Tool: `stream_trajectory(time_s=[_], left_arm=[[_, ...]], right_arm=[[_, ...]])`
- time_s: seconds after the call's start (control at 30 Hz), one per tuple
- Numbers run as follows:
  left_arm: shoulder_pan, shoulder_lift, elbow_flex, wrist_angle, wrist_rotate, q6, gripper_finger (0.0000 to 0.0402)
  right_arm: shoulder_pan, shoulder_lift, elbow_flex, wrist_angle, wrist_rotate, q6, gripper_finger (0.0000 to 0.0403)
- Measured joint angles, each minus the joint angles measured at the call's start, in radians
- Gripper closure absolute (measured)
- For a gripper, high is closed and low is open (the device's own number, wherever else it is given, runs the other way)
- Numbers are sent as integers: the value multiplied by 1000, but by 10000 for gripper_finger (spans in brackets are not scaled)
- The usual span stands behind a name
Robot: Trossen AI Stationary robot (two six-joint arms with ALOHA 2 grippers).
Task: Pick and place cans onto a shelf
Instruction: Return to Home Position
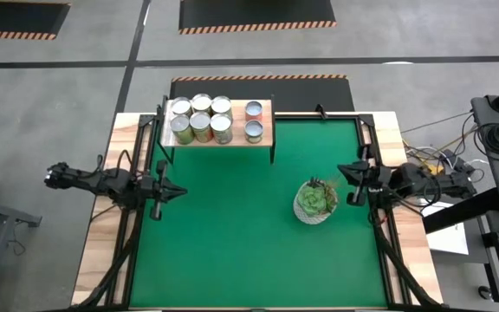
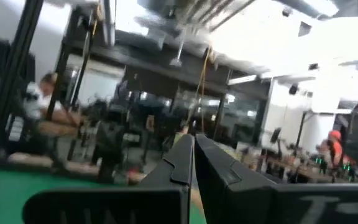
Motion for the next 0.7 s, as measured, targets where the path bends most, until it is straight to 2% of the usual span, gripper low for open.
stream_trajectory(time_s=[0.3, 0.47, 0.57, 0.7], left_arm=[[0, 0, -25, 9, 0, -14, 402], [0, 1, -85, 132, 37, -30, 402], [-1, 16, -85, 139, 76, -56, 402], [0, 19, -85, 141, 61, -93, 402]], right_arm=[[0, 1, 0, -60, 1, 1, 394], [0, 0, -1, -110, 0, 0, 394], [0, 0, -1, -113, 1, 1, 394], [0, 4, -1, -145, 19, -24, 394]])
